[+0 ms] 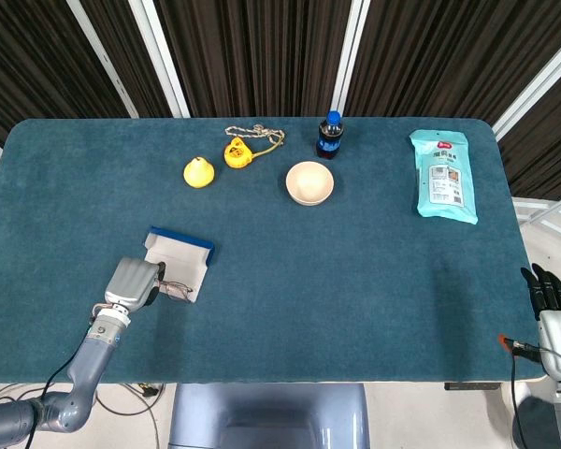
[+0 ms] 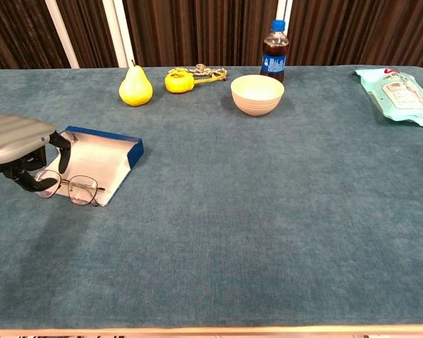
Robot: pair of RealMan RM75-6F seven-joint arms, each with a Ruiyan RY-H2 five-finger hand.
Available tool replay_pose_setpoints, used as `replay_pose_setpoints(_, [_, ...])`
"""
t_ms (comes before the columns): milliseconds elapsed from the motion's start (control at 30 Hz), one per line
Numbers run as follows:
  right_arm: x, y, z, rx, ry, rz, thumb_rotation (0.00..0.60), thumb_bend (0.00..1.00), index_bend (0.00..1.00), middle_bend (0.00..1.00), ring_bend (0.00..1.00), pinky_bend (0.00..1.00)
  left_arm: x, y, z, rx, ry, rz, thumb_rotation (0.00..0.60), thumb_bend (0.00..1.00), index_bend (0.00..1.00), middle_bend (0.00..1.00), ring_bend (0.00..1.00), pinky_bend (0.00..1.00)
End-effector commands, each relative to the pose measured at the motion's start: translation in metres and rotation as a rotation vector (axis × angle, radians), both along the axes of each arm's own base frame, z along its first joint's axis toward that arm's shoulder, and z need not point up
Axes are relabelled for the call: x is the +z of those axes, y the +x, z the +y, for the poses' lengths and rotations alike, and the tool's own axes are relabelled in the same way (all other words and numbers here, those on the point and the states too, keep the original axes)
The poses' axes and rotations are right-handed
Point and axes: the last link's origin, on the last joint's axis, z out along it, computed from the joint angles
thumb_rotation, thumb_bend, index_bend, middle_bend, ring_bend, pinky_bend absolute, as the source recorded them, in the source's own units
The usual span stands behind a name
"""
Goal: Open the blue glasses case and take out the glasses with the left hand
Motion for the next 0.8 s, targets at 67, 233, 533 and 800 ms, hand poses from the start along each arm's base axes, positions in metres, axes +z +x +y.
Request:
replay_pose_setpoints(67, [0.0, 0.0, 0.0, -0.001, 0.001, -0.002, 0.6, 0.16, 0.0, 0.0, 0.0, 0.21, -0.005, -0.001, 0.001, 0.009, -0.003, 0.003, 0.6, 0.36, 0.52, 1.0, 0.94, 1.0])
replay_pose_setpoints(233, [0.0, 0.0, 0.0, -0.001, 0.001, -0.002, 0.6, 0.16, 0.0, 0.0, 0.0, 0.21, -0.009, -0.001, 0.003, 0.015, -0.002, 0.003, 0.6, 0.36, 0.52, 1.0, 0.94, 1.0])
replay_pose_setpoints(533, [0.0, 0.001, 0.0, -0.001, 0.001, -0.003, 0.6, 0.16, 0.0, 0.0, 0.0, 0.21, -0.017, 0.002, 0.003, 0.019, -0.014, -0.003, 0.6, 0.38, 0.53, 1.0, 0.94, 1.0])
replay_pose_setpoints(800, [0.0, 0.001, 0.001, 0.001, 0.0, -0.003, 0.6, 0.16, 0.0, 0.0, 0.0, 0.21, -0.02, 0.002, 0.002, 0.023, -0.019, -0.002, 0.6, 0.48, 0.58, 1.0, 0.95, 1.0])
